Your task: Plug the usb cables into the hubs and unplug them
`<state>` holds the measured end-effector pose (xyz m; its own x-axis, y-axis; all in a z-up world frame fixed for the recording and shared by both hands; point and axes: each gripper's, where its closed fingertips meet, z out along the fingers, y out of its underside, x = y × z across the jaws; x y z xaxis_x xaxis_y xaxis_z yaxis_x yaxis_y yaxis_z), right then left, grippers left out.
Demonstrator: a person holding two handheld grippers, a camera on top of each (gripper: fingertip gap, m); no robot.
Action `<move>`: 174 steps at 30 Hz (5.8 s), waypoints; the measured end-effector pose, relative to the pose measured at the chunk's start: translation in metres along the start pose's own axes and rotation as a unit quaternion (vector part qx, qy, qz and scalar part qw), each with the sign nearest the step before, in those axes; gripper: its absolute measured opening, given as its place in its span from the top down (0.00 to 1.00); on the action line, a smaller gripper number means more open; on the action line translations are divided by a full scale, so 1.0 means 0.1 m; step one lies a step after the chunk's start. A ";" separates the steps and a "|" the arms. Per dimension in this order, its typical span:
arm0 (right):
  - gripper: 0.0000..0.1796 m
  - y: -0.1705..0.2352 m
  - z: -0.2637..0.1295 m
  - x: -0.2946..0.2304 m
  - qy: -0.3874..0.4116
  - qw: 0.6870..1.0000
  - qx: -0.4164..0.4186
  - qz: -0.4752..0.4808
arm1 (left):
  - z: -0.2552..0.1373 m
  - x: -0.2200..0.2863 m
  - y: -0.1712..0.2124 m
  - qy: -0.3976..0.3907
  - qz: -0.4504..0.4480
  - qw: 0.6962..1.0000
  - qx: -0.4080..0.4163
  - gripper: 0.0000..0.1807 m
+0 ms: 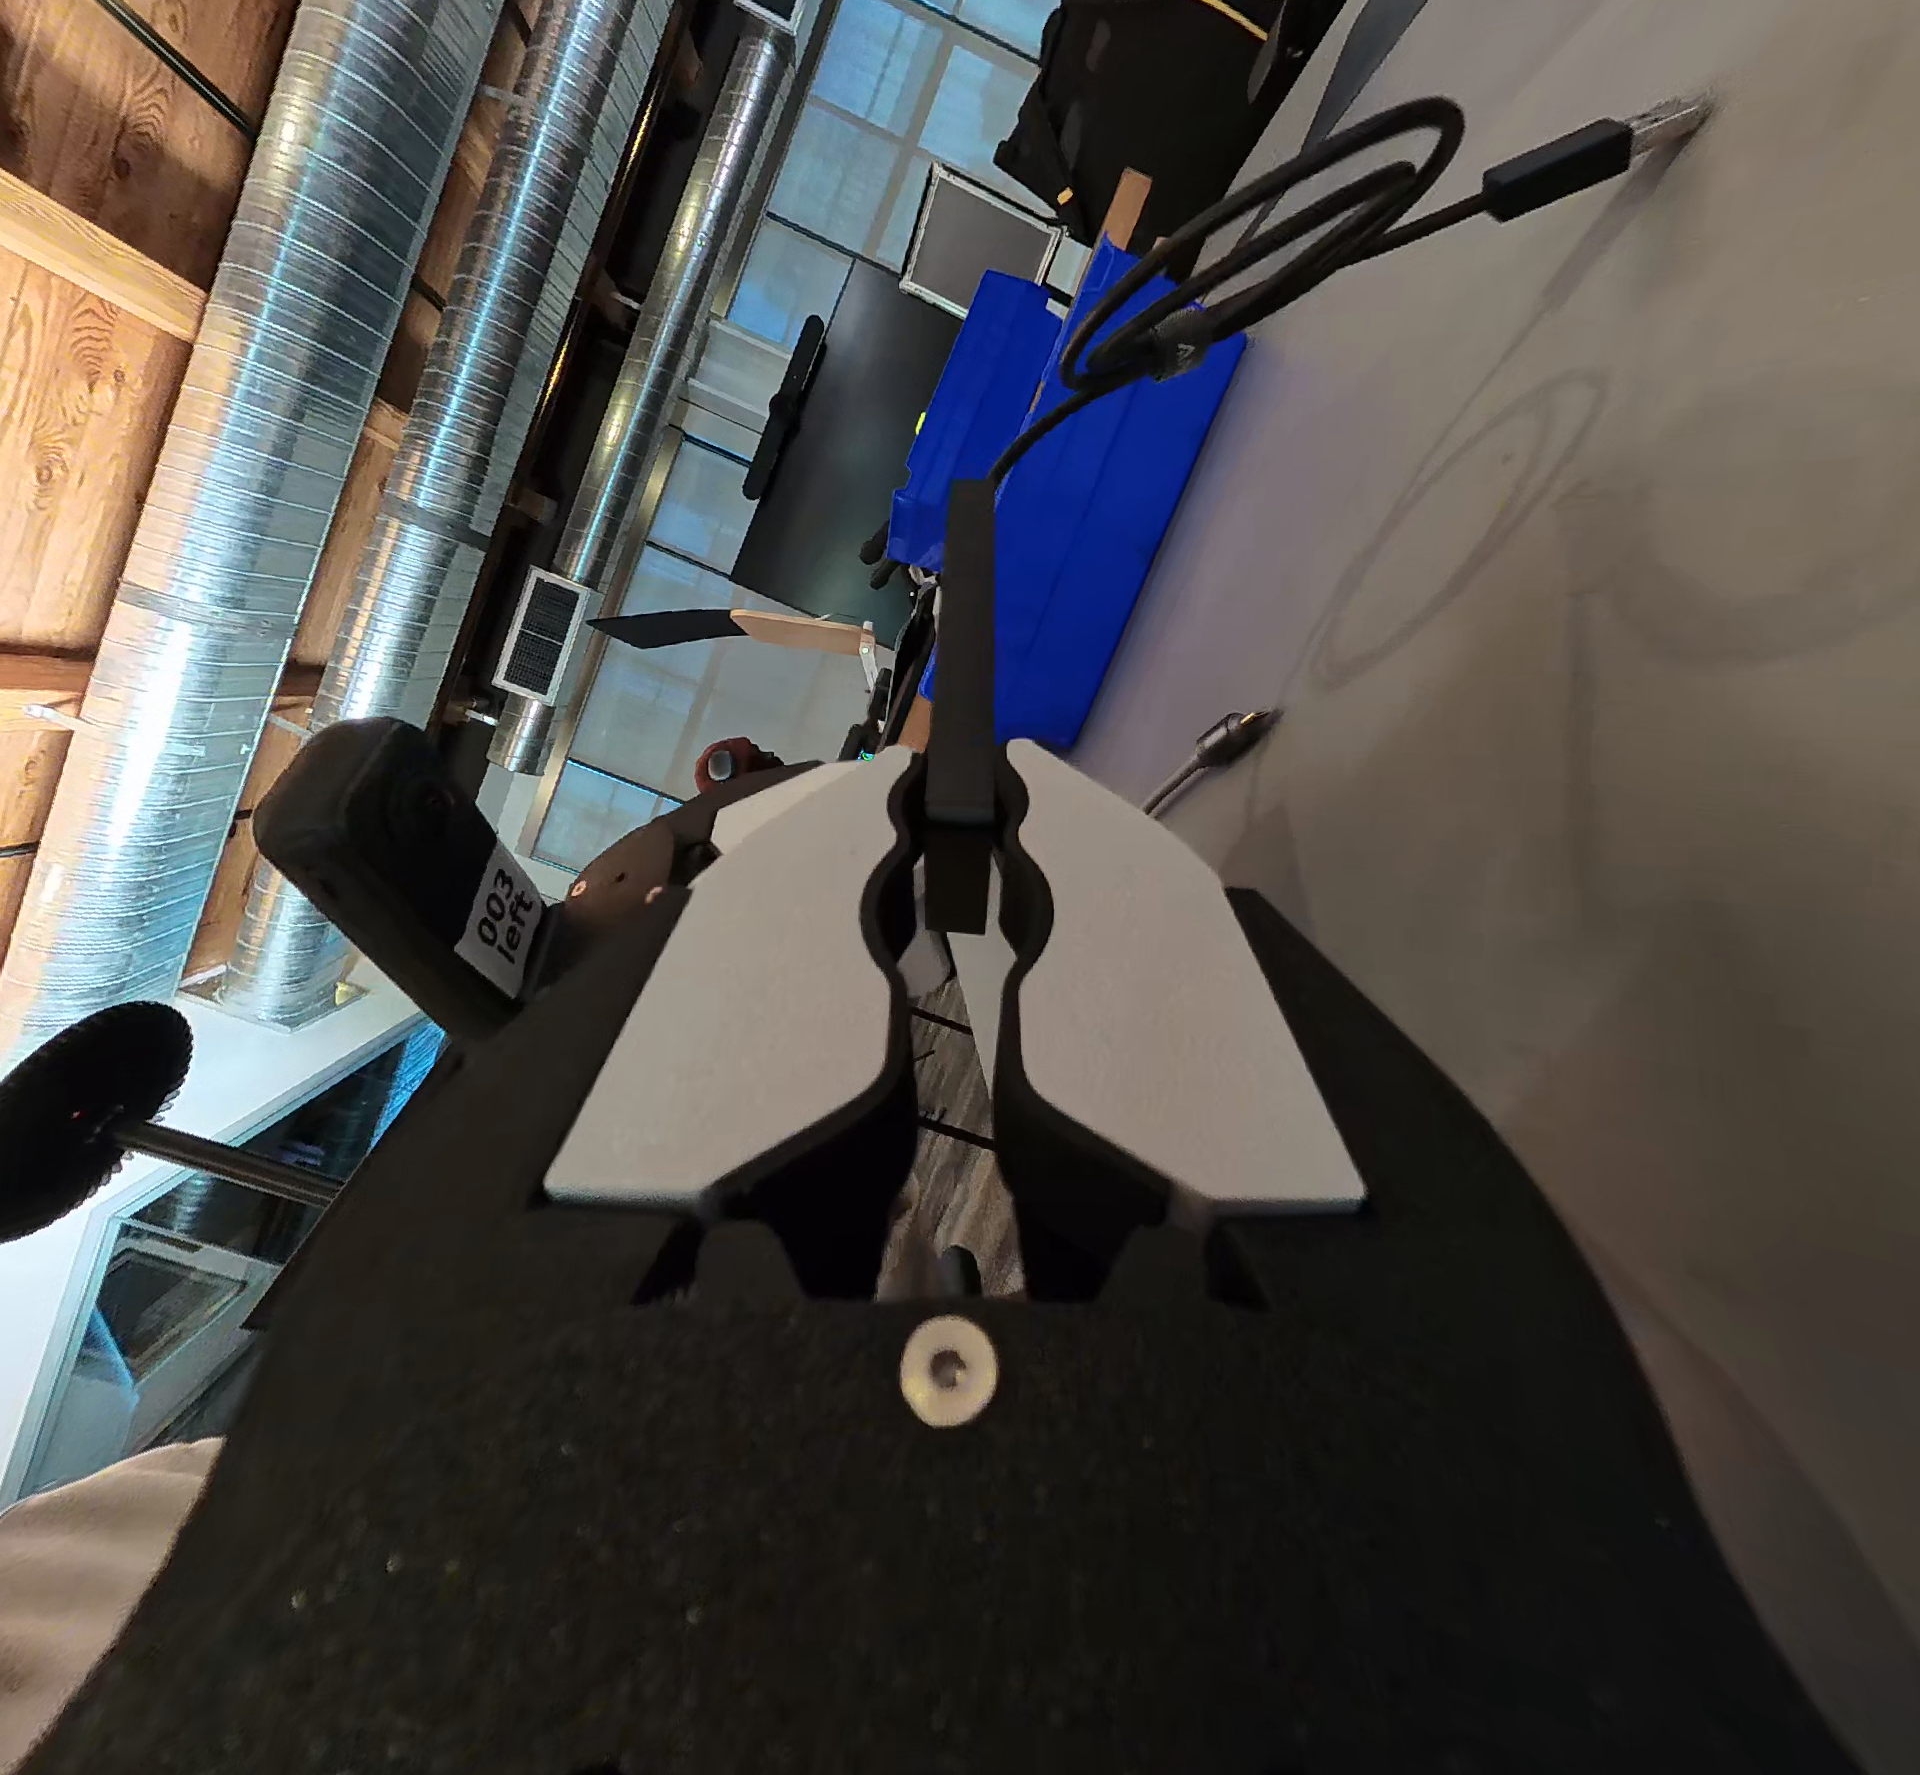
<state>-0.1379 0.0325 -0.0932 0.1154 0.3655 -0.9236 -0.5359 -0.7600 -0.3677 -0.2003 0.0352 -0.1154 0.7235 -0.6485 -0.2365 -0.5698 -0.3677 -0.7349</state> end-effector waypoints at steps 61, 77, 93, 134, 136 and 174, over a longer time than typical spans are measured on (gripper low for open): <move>0.94 0.02 -0.02 0.03 -0.026 0.998 -0.013 0.052 | 0.02 0.07 0.09 0.107 0.015 0.994 0.023 0.99; 0.94 0.07 0.00 0.02 -0.026 0.998 -0.024 0.048 | -0.01 -0.01 0.07 0.108 -0.012 0.994 -0.003 0.99; 0.94 0.14 0.03 -0.02 -0.028 0.998 -0.036 0.031 | 0.09 -0.05 0.02 0.088 -0.002 0.996 0.003 0.98; 0.94 0.14 0.02 -0.20 -0.145 0.965 -0.022 0.218 | -0.24 -0.09 -0.06 0.057 0.053 0.978 0.194 0.99; 0.94 0.15 0.03 -0.20 -0.153 0.959 -0.020 0.237 | -0.23 -0.12 -0.04 0.048 0.064 0.981 0.179 0.98; 0.76 0.34 0.07 0.27 0.023 0.972 -0.173 0.155 | 0.11 -0.09 0.47 0.113 0.035 0.991 0.059 0.99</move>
<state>-0.1591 0.0207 -0.1296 0.0342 0.0718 -0.9968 -0.2384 -0.9680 -0.0779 -0.2293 0.0311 -0.1549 0.5713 -0.8069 -0.1503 -0.5560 -0.2458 -0.7940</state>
